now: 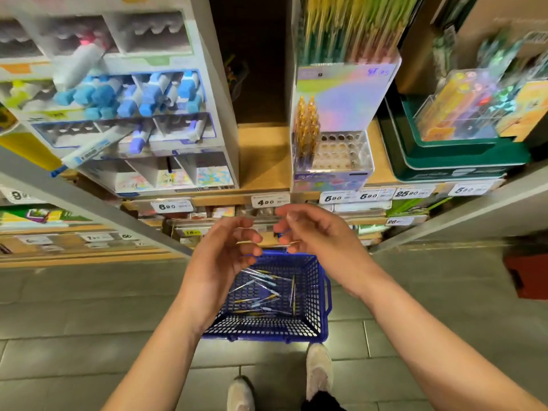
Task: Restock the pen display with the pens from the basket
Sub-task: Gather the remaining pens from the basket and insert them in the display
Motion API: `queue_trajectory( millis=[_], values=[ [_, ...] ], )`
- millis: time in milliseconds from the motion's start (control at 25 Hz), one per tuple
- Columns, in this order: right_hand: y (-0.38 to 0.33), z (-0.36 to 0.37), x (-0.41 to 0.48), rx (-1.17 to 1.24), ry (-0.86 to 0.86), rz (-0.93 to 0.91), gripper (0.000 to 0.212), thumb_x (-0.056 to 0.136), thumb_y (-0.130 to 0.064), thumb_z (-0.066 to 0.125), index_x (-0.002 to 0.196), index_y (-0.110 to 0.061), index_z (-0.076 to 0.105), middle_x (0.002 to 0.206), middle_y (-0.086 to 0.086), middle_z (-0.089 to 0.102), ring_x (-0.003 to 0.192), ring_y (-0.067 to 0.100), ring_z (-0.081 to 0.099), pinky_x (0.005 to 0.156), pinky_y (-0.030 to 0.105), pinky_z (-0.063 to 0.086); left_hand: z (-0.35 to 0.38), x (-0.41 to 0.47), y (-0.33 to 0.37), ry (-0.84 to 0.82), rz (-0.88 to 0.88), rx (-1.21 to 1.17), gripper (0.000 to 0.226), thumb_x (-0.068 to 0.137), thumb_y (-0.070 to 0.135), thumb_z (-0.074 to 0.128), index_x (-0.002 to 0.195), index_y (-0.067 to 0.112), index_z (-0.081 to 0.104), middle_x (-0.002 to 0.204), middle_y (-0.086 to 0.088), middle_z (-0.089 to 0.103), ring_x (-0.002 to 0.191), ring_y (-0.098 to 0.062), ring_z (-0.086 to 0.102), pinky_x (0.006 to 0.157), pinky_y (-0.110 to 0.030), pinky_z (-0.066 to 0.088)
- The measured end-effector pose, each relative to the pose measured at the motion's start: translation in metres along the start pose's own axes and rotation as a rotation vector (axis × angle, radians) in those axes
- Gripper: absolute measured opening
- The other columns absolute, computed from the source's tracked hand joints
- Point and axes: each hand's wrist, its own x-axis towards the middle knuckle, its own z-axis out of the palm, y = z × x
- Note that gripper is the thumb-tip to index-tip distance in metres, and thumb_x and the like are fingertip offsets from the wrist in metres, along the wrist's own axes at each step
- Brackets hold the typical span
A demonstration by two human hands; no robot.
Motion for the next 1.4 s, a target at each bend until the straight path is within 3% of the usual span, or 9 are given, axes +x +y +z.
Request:
queue_trajectory(
  millis=[120,320,520,720,960,1080,1160,1280,1400],
  values=[
    [0.046,0.017,-0.002,-0.126,0.04,0.04,0.013,0.098,-0.029,0.062,0.109,-0.03,0.07,0.095,-0.003,0.076,0.083,0.011,0.07,0.08,0.028,0.055,-0.035,-0.005,-0.032,0.039,-0.073,0.033,0.029,0.097,0.04,0.054,0.105,0.013,0.062,0.087,-0.009,0.068,0.074,-0.02,0.064,0.07,-0.026,0.052],
    [0.133,0.054,-0.01,-0.231,0.072,0.164,0.009,0.094,-0.037,0.066,0.103,-0.037,0.071,0.097,-0.001,0.076,0.085,0.016,0.072,0.084,0.036,0.056,-0.098,-0.013,-0.094,0.159,-0.189,0.13,0.024,0.104,0.03,0.048,0.106,0.013,0.064,0.089,-0.006,0.069,0.076,-0.019,0.064,0.066,-0.024,0.052],
    [0.228,0.07,0.005,-0.267,0.151,0.283,0.041,0.07,-0.07,0.062,0.093,-0.037,0.071,0.091,-0.005,0.076,0.074,0.006,0.069,0.077,0.029,0.053,-0.159,0.004,-0.157,0.282,-0.231,0.223,0.017,0.104,0.021,0.049,0.097,0.02,0.065,0.079,-0.001,0.073,0.074,-0.016,0.066,0.068,-0.026,0.051],
    [0.34,0.057,0.039,-0.418,0.046,0.314,0.034,0.082,-0.066,0.056,0.094,-0.037,0.07,0.092,-0.009,0.075,0.08,0.005,0.072,0.083,0.036,0.057,-0.22,0.038,-0.25,0.336,-0.311,0.195,0.015,0.106,0.024,0.046,0.102,0.019,0.06,0.092,-0.003,0.08,0.088,-0.018,0.076,0.075,-0.027,0.056],
    [0.505,0.021,0.1,-0.799,-0.139,0.351,0.028,0.088,-0.059,0.061,0.107,-0.038,0.064,0.089,-0.027,0.069,0.079,-0.017,0.061,0.068,0.003,0.043,-0.278,0.114,-0.382,0.351,-0.408,0.291,0.013,0.105,0.025,0.05,0.102,0.018,0.06,0.107,-0.008,0.078,0.1,-0.026,0.074,0.087,-0.037,0.055],
    [0.588,0.006,0.142,-1.156,-0.315,0.429,0.026,0.093,-0.039,0.064,0.117,-0.029,0.062,0.107,-0.008,0.073,0.094,0.012,0.068,0.082,0.025,0.053,-0.303,0.155,-0.428,0.345,-0.483,0.418,0.014,0.105,0.019,0.048,0.097,0.016,0.06,0.097,-0.009,0.074,0.084,-0.025,0.069,0.073,-0.031,0.054],
    [0.632,0.008,0.175,-1.344,-0.36,0.442,0.023,0.093,-0.028,0.062,0.113,-0.018,0.065,0.111,0.01,0.072,0.1,0.028,0.068,0.08,0.029,0.052,-0.322,0.177,-0.446,0.339,-0.539,0.408,0.016,0.106,0.018,0.047,0.096,0.016,0.059,0.096,-0.008,0.072,0.079,-0.022,0.067,0.065,-0.027,0.053],
    [0.676,0.02,0.213,-1.488,-0.319,0.401,0.026,0.089,-0.016,0.062,0.113,-0.006,0.067,0.114,0.019,0.068,0.104,0.035,0.068,0.082,0.037,0.055,-0.346,0.204,-0.452,0.303,-0.63,0.299,0.022,0.105,0.023,0.044,0.089,0.019,0.059,0.097,-0.005,0.072,0.081,-0.019,0.068,0.076,-0.029,0.052],
    [0.704,0.026,0.219,-1.602,-0.305,0.334,0.03,0.09,-0.007,0.059,0.119,0.0,0.063,0.121,0.022,0.064,0.109,0.039,0.066,0.087,0.042,0.056,-0.361,0.215,-0.444,0.313,-0.577,0.279,0.022,0.102,0.024,0.045,0.085,0.02,0.059,0.095,-0.004,0.073,0.084,-0.017,0.069,0.081,-0.029,0.051]
  ],
)
